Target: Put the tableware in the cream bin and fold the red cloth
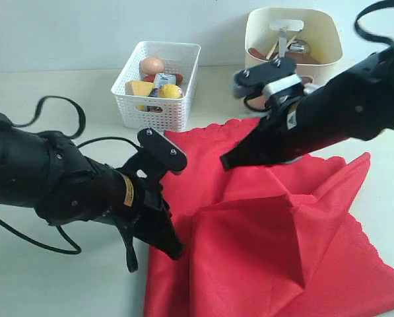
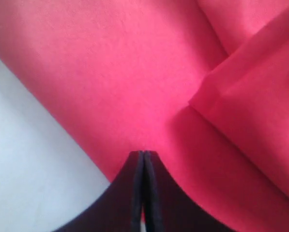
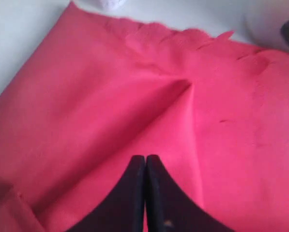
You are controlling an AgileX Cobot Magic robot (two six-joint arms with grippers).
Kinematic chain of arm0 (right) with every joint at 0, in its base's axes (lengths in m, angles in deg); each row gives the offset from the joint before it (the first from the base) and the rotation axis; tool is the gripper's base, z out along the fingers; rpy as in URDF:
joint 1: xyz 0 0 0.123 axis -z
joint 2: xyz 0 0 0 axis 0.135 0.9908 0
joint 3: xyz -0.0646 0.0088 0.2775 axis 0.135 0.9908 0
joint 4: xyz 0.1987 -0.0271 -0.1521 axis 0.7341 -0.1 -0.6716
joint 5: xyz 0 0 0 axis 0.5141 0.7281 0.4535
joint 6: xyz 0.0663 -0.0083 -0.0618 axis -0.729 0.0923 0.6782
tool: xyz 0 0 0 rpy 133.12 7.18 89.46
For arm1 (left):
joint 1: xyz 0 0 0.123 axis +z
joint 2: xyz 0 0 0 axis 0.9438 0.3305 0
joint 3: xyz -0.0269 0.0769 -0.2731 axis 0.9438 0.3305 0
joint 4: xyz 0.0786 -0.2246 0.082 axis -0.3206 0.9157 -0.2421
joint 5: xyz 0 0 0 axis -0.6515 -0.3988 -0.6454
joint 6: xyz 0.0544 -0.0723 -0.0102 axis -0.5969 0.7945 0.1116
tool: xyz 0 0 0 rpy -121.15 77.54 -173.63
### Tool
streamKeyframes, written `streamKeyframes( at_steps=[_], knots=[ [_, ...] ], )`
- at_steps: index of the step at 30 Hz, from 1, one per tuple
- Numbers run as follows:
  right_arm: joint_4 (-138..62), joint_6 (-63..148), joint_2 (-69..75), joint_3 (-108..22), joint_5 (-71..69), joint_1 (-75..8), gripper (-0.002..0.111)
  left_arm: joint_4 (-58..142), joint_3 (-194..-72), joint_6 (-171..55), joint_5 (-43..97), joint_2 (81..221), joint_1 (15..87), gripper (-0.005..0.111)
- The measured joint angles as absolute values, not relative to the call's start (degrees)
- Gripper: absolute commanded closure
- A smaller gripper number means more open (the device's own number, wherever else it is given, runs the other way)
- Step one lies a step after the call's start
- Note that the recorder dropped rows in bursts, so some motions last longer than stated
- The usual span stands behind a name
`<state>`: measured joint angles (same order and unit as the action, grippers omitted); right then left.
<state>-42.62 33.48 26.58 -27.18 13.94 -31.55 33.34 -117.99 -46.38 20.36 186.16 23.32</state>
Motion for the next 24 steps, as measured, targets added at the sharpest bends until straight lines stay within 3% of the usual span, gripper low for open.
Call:
streamKeyframes(
  at_steps=[9, 13, 17, 19, 21, 24],
  knots=[
    [-42.24, 36.72, 36.22, -26.92, 26.48, -34.56, 0.108, 33.34, -118.18, -46.13, 27.87, 190.91, 23.81, 0.106],
    [-42.24, 34.05, 25.9, -15.29, 27.54, -34.68, 0.108, 33.34, -118.18, -45.48, 28.26, 190.91, 24.36, 0.106],
    [-41.68, 29.28, 1.04, -1.31, 17.16, -34.87, 0.108, 33.34, -119.39, -45.25, 26.31, 191.13, 24.45, 0.106],
    [-41.06, 29.05, -9.87, -0.19, 12.74, -34.87, 0.108, 33.34, -119.39, -45.25, 26.18, 191.13, 24.45, 0.106],
    [-40.65, 29.44, -14.35, -0.99, 10.6, -34.87, 0.108, 33.34, -119.39, -45.25, 26.18, 191.13, 24.45, 0.106],
    [-38.59, 31.5, -9.66, -1.78, 9.0, -34.87, 0.108, 33.34, -119.49, -45.25, 26.18, 191.13, 24.45, 0.106]
  ],
)
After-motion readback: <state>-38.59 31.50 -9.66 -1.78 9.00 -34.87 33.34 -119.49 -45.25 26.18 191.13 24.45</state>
